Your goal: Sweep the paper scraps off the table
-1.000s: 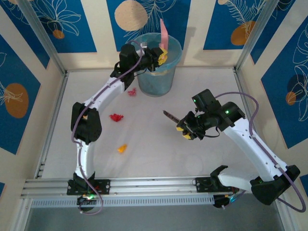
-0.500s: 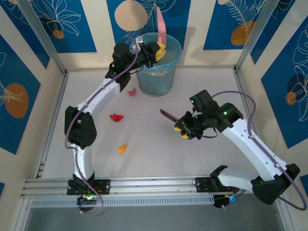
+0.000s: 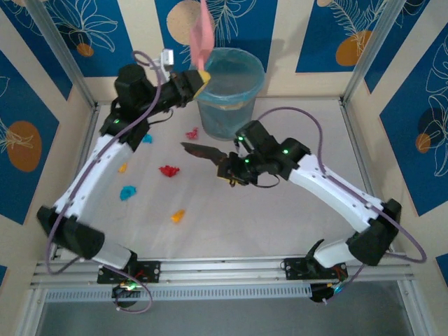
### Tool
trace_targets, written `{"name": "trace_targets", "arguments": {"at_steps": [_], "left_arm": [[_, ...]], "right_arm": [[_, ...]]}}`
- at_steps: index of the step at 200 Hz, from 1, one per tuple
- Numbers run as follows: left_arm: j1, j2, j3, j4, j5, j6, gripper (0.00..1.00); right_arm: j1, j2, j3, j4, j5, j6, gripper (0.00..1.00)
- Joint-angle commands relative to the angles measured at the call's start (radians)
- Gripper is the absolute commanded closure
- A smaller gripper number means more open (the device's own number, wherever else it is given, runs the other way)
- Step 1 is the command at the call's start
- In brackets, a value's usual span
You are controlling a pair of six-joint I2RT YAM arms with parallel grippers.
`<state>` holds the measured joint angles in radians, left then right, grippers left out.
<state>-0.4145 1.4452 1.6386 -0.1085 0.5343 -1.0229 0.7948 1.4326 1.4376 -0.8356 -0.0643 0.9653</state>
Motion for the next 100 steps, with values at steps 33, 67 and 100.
{"name": "trace_targets", "arguments": {"at_steps": [33, 67, 100], "left_arm": [[0.043, -0.244, -0.127, -0.605, -0.387, 0.357, 1.00], [0.056, -0.375, -0.268, -0.720, -0.472, 0.370, 1.00], [0.062, -0.469, -0.357, -0.815, -0.524, 0.390, 1.00]], "right_arm": [[0.054, 0.259, 0.245, 0.162, 0.074, -0.340, 1.00], [0.043, 0.442, 0.434, 0.085, 0.129, -0.427, 1.00], [0.016, 0.557, 0.535, 0.053, 0.170, -0.463, 1.00]]}}
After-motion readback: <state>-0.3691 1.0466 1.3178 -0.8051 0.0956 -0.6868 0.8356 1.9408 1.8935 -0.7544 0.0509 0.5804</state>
